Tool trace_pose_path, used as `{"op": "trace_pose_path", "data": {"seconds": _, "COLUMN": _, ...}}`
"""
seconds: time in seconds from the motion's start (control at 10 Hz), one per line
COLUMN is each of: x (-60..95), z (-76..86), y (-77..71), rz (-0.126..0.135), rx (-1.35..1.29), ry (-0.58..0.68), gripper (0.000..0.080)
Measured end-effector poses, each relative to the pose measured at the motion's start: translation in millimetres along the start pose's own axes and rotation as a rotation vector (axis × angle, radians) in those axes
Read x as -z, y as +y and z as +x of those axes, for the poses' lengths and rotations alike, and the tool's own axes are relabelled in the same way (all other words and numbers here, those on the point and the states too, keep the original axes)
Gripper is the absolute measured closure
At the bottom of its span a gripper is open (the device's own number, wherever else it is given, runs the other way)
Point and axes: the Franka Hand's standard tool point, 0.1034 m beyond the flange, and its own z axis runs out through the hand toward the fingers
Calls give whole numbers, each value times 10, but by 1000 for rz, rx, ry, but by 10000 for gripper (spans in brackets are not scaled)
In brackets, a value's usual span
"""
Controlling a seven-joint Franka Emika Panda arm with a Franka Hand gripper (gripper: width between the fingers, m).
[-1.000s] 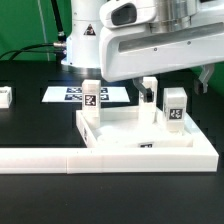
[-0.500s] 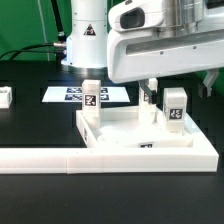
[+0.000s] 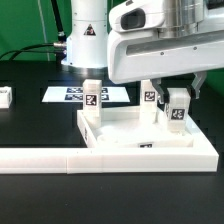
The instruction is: Assemble square table
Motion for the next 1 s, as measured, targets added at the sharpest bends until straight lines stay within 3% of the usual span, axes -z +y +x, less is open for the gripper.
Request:
{"op": "trace_pose_path", "data": {"seconds": 0.3, "x": 9, "z": 12, "y": 39, "rz": 5, "rx": -14, "ry": 4, "gripper": 502}}
{"op": "trace_pose_path", "data": {"seconds": 1.0, "x": 6, "z": 43, "y": 30, "rz": 37, "rx": -633, "ry": 102, "gripper": 502}}
